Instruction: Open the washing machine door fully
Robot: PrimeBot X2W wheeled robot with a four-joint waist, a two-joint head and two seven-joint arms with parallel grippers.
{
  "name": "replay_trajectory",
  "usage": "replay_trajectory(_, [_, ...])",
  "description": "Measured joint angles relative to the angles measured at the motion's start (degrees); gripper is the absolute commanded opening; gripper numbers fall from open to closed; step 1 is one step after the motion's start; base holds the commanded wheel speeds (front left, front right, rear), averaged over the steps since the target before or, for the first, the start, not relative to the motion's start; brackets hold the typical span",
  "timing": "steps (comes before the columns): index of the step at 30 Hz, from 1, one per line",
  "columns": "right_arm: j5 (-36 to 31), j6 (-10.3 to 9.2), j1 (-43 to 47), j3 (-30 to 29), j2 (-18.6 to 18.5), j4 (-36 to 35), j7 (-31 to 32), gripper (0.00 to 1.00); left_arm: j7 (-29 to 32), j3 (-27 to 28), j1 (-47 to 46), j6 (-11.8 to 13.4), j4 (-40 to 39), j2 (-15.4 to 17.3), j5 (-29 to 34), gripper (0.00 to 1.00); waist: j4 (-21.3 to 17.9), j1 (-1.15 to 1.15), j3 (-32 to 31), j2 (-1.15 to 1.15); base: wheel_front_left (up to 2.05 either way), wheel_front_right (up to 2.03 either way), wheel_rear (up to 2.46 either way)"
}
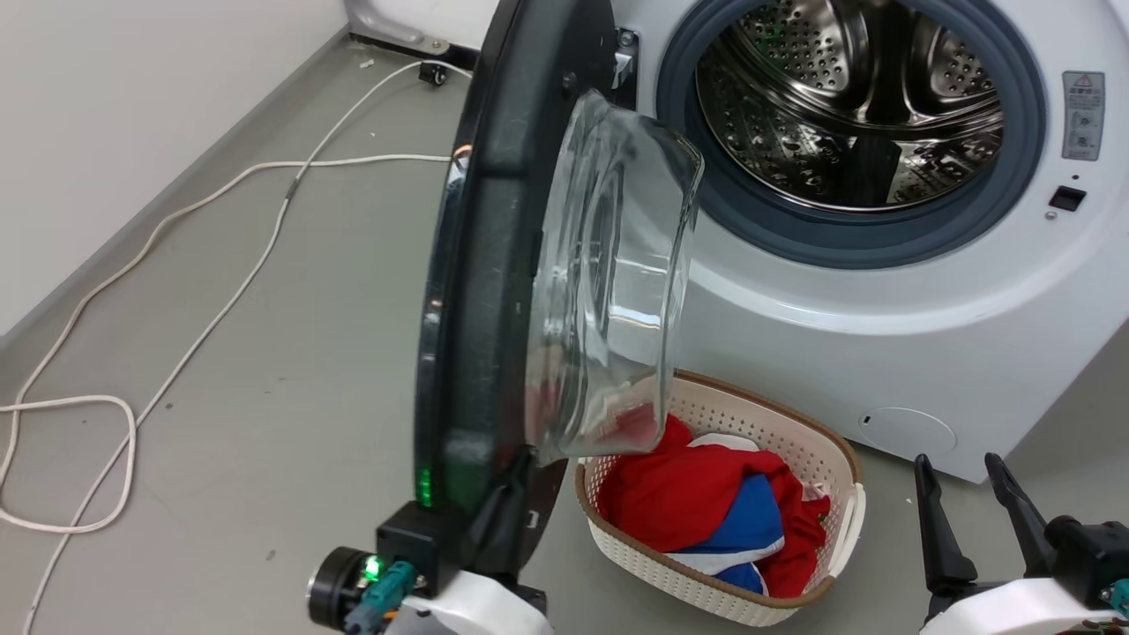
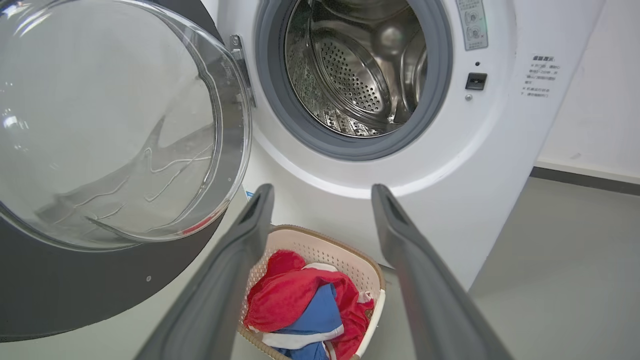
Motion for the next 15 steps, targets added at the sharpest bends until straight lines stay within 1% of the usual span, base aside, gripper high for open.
replay_trajectory(2, [0.00,0.00,-0.04,0.00,0.01,-0.14,-0.12,1.00,-0.57,1.34,0.18,0.78,-0.09,0.73,-0.24,0.00,0.43,0.00,0.19,0.00,0.00,0.00,0.00])
replay_trajectory(7, [0.11,0.00,-0.13,0.07,0.01,-0.49,-0.11,1.00,-1.42,4.82,0.19,1.83,-0.10,2.33,-1.35,0.00,0.83,0.00,0.83,0.00,0.00,0.00,0.00])
replay_trajectory(15, [0.19,0.00,-0.69,0.14,-0.04,-1.09,0.24,1.00,-3.44,12.82,-0.72,2.65,1.90,5.63,-5.22,0.00,-0.33,0.00,1.98,0.00,0.00,0.00,0.00])
